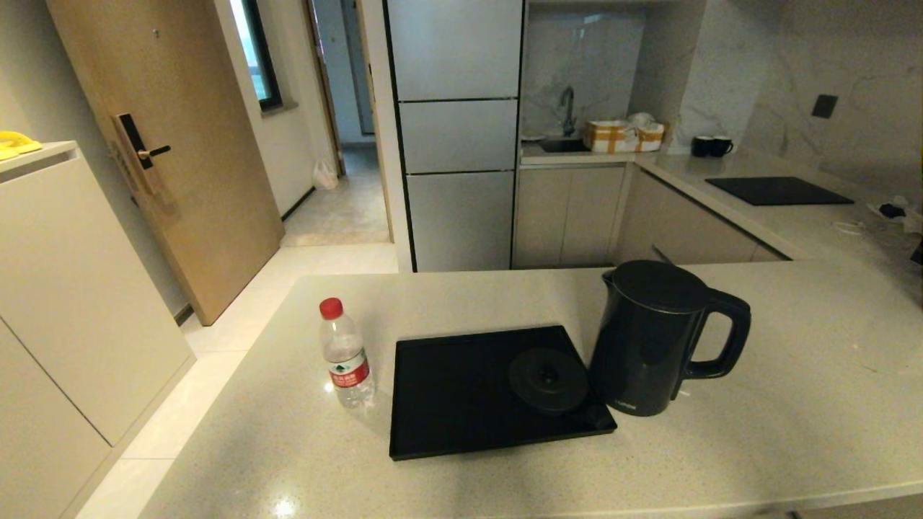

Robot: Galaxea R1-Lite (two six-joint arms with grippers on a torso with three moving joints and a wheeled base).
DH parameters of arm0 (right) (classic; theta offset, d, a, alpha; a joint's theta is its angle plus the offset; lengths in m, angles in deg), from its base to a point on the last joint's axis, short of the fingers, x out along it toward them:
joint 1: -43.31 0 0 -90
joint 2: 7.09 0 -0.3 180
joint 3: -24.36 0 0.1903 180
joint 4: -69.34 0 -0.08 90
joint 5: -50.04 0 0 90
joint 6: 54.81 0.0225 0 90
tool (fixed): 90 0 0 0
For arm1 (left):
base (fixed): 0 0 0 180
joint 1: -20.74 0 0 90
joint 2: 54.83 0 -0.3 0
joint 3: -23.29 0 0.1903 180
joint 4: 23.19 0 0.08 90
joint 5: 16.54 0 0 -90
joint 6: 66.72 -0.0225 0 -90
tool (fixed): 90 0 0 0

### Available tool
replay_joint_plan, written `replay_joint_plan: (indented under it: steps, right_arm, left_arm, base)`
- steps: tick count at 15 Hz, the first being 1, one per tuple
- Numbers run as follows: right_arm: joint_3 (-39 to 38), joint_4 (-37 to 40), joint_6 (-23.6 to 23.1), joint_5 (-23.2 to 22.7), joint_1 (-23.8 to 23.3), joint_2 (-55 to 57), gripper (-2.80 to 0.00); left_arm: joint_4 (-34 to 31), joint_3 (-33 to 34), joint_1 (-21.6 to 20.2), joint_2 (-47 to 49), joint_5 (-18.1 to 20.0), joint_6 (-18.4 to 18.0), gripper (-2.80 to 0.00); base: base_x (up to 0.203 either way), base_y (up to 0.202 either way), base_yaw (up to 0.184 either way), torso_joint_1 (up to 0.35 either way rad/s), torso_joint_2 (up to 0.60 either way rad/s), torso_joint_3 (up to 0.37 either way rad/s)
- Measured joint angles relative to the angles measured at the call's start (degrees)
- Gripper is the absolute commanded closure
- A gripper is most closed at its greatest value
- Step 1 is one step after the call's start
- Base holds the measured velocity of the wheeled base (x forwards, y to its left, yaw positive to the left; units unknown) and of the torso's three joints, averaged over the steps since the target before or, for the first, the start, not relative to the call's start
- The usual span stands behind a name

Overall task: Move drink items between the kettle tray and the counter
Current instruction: Return the kettle to its original position

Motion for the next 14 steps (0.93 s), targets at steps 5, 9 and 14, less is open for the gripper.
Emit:
replay_joint_plan:
  steps: [5, 9, 14]
  right_arm:
    - [-14.9, -34.0, -3.5, 4.7, -2.3, 22.7, 0.0]
    - [-20.6, -63.1, -9.9, 2.4, -4.3, 38.6, 0.0]
    - [-21.7, -89.2, -17.6, 0.2, -3.5, 57.1, 0.0]
  left_arm:
    - [0.0, 0.0, 0.0, 0.0, 0.0, 0.0, 0.0]
    - [0.0, 0.0, 0.0, 0.0, 0.0, 0.0, 0.0]
    - [0.0, 0.0, 0.0, 0.0, 0.0, 0.0, 0.0]
  base:
    - [0.0, 0.0, 0.0, 0.0, 0.0, 0.0]
    - [0.0, 0.0, 0.0, 0.0, 0.0, 0.0]
    - [0.0, 0.0, 0.0, 0.0, 0.0, 0.0]
